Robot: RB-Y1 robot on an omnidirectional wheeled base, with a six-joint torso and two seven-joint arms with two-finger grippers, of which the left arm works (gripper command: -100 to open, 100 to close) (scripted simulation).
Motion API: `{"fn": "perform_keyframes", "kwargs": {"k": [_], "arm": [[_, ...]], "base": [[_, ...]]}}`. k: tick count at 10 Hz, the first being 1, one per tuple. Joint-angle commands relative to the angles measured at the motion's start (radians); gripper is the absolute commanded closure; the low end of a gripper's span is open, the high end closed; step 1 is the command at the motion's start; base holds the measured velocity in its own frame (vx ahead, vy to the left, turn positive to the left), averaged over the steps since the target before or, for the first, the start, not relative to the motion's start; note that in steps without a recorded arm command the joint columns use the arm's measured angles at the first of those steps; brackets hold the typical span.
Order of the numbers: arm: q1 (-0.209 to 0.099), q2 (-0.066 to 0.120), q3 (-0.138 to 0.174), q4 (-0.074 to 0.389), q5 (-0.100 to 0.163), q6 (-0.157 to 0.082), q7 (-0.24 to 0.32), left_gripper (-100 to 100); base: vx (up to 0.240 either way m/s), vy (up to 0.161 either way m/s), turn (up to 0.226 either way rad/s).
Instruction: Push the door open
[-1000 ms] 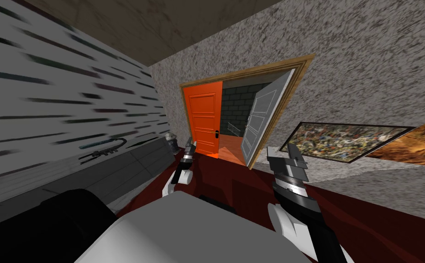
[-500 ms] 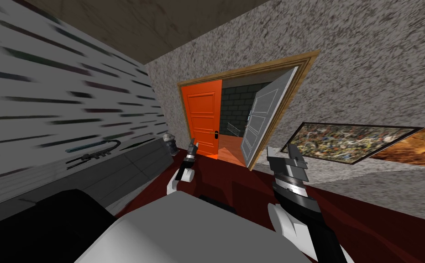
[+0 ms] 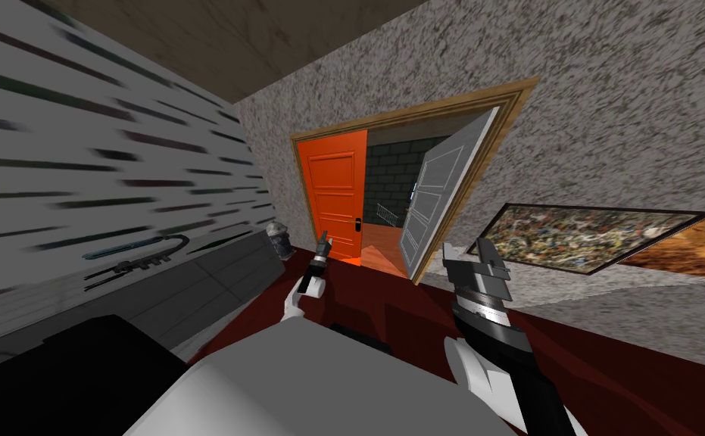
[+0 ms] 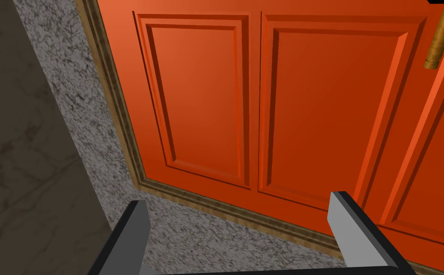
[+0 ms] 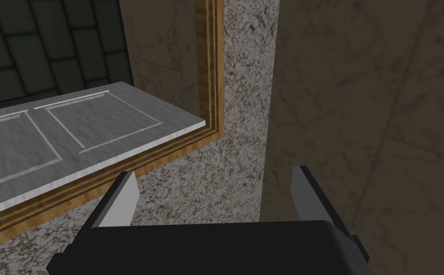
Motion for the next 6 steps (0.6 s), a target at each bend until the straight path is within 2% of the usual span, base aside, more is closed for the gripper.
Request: {"fn": "perform_keyframes", "kwargs": {"k": [1,2,6], "arm": [[-0.039,0.008,0.0,0.05,0.005,0.003,0.0,-100],[-0.039,0.008,0.0,0.065,0.005,0.003,0.0,-100],[-0.129,0.028,-0.002,0.216,0.017,-0.001,0.0,-100]], "base": [[0.095,0.01,-0.025],[0.07,0.005,-0.011],[0.085,0.009,-0.022]]}}
